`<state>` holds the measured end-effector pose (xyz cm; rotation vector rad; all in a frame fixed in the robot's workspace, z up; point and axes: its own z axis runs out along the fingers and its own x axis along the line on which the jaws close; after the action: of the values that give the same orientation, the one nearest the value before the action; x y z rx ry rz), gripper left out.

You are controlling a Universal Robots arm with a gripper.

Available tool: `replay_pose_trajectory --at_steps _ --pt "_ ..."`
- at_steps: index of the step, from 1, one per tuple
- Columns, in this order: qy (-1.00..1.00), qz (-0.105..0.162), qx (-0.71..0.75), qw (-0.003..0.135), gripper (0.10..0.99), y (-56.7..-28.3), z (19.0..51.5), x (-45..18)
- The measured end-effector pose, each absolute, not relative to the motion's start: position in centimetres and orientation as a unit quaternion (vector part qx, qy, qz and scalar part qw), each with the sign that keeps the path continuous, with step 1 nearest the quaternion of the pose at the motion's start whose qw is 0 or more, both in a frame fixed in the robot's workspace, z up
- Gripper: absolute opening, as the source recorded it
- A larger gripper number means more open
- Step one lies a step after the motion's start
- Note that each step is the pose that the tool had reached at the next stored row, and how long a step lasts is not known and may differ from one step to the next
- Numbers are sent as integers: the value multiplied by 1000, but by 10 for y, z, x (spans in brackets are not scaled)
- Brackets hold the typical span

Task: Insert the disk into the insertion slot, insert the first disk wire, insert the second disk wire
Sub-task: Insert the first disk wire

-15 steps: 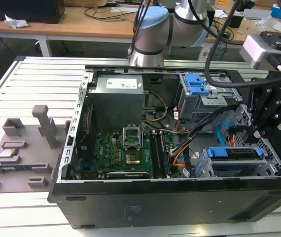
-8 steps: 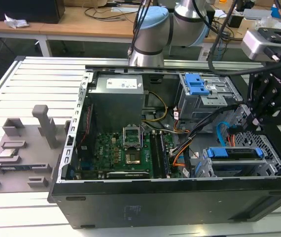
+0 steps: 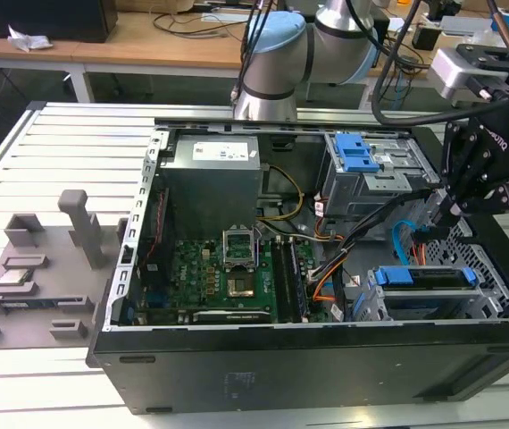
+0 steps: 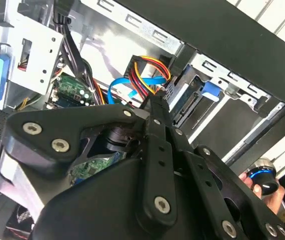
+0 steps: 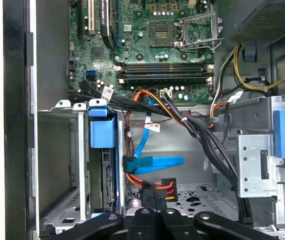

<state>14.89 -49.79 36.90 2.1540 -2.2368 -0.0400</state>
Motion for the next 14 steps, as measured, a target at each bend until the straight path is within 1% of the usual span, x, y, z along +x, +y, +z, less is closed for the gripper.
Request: replay_pose_trajectory --at_steps 2,5,8,14 --pt "-720 -13 693 18 106 -498 369 149" --pt "-720 -13 693 18 302 -497 369 149" --pt "-720 -12 693 19 302 -497 365 149" --pt "-720 -5 693 26 302 -497 357 148"
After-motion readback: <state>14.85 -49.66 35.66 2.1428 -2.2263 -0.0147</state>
